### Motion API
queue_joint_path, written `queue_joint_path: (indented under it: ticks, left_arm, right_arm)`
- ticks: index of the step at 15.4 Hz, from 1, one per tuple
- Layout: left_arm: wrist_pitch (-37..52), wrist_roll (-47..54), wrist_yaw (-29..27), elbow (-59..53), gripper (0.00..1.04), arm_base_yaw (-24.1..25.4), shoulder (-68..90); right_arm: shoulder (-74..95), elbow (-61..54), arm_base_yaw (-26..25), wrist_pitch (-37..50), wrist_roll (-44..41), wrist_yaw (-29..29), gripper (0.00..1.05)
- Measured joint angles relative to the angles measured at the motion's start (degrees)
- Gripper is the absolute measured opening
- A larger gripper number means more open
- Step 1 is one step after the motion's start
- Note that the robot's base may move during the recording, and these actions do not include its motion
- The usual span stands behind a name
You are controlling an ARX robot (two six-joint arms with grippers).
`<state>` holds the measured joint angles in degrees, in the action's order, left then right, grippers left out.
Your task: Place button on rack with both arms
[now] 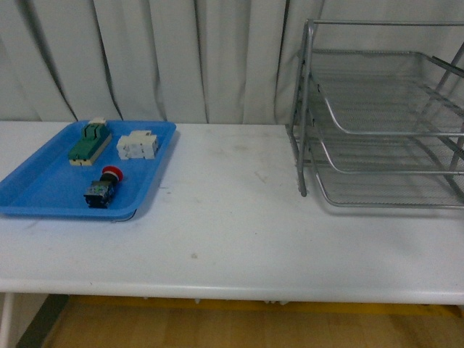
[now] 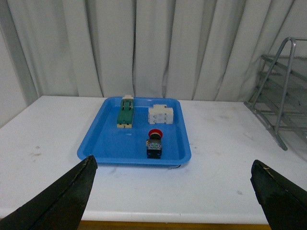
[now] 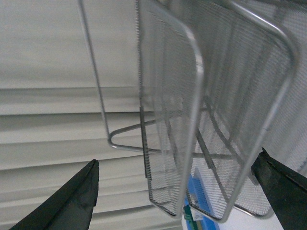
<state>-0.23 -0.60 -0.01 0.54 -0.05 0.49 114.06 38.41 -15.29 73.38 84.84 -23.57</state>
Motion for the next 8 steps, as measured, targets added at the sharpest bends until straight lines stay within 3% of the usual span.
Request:
queue_joint_path:
  ticks: [3, 8]
  left_arm:
    - [0.0, 0.0, 0.0, 0.0, 0.98, 0.0, 0.0]
    - [0.0, 0.0, 0.0, 0.0, 0.98, 0.0, 0.0]
  right_arm:
    - [4.3, -0.6, 3.6, 0.3, 6.7, -0.1, 0.98]
    - [9.9, 0.3, 5.9, 0.3, 6.6, -0.5, 0.98]
